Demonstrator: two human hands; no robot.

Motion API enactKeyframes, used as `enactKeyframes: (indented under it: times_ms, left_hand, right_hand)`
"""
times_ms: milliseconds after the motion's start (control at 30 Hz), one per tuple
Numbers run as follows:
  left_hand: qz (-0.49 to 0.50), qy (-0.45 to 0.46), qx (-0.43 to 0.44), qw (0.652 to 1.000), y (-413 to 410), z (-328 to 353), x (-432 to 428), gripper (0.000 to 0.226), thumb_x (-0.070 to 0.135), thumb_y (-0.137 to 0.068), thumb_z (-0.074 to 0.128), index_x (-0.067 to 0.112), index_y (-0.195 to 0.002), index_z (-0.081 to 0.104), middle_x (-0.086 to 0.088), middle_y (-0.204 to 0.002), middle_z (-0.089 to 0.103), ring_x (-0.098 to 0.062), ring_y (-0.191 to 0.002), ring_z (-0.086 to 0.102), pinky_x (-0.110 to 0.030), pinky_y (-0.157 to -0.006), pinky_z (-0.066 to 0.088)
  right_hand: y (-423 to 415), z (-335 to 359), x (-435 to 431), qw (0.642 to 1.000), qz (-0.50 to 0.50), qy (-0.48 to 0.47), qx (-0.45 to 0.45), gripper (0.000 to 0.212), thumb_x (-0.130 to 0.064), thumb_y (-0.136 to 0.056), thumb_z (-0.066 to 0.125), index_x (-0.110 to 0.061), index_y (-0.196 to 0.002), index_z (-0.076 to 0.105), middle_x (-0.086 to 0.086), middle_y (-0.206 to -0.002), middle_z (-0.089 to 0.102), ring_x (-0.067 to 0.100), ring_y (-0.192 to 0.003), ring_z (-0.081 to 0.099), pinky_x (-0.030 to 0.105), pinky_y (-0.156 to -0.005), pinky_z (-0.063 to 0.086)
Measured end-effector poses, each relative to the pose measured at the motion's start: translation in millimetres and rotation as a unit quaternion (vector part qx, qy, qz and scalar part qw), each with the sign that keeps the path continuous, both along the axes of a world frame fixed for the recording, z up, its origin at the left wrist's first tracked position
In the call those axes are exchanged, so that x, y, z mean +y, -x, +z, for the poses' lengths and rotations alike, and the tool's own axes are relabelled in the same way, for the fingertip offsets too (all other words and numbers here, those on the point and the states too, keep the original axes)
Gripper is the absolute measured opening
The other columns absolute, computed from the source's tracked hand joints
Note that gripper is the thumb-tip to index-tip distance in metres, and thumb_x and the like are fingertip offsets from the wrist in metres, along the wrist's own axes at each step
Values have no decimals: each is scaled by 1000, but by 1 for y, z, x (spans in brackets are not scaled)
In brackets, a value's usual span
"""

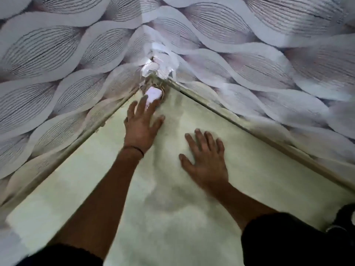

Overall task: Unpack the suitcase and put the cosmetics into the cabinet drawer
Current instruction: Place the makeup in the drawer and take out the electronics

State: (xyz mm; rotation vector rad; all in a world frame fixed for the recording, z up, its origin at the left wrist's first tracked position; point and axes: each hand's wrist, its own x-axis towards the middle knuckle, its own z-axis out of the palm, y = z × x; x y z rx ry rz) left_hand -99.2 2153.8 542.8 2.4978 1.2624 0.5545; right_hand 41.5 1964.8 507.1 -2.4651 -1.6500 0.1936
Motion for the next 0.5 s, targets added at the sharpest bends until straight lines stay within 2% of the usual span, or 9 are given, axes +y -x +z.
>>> enactKeyframes:
  times_ms: [100,200,267,367,500]
  left_hand:
    - [3,41,-49,998,43,10,-81,41,44,-101,46,29,-139,51,1,-144,51,-24,-130,47,-38,-108,39]
    - [43,98,-27,994,107,32,-167,36,36,-99,52,28,-134,57,7,-133,59,-16,-119,52,-26,-100,41]
    - [89,116,-35,989,142,51,-223,34,36,-96,55,30,-130,60,10,-125,63,-16,-111,56,-32,-92,48]
    - [134,168,-63,975,164,67,-280,29,31,-96,59,33,-124,63,11,-112,66,-9,-96,62,-36,-83,54]
    - [172,228,-151,946,150,90,-354,24,23,-95,59,29,-118,67,11,-107,66,-5,-88,63,-29,-80,54]
  right_hand:
    - [-2,0,11,1000,-2,17,13,68,-66,-96,36,-34,-155,31,1,-165,25,29,-151,20,54,-121,9]
    - [-4,1,5,999,4,30,29,67,-64,-95,38,-32,-154,35,3,-163,29,32,-149,24,56,-119,14]
    - [-1,12,-10,998,9,28,62,65,-61,-94,44,-31,-152,39,3,-162,29,32,-148,23,57,-118,13]
    - [29,46,-48,985,25,51,160,59,-57,-93,51,-29,-145,47,2,-157,34,28,-146,26,54,-117,15]
    - [81,96,-163,966,3,3,258,62,-58,-85,44,-25,-135,60,2,-142,55,24,-134,48,47,-109,36]
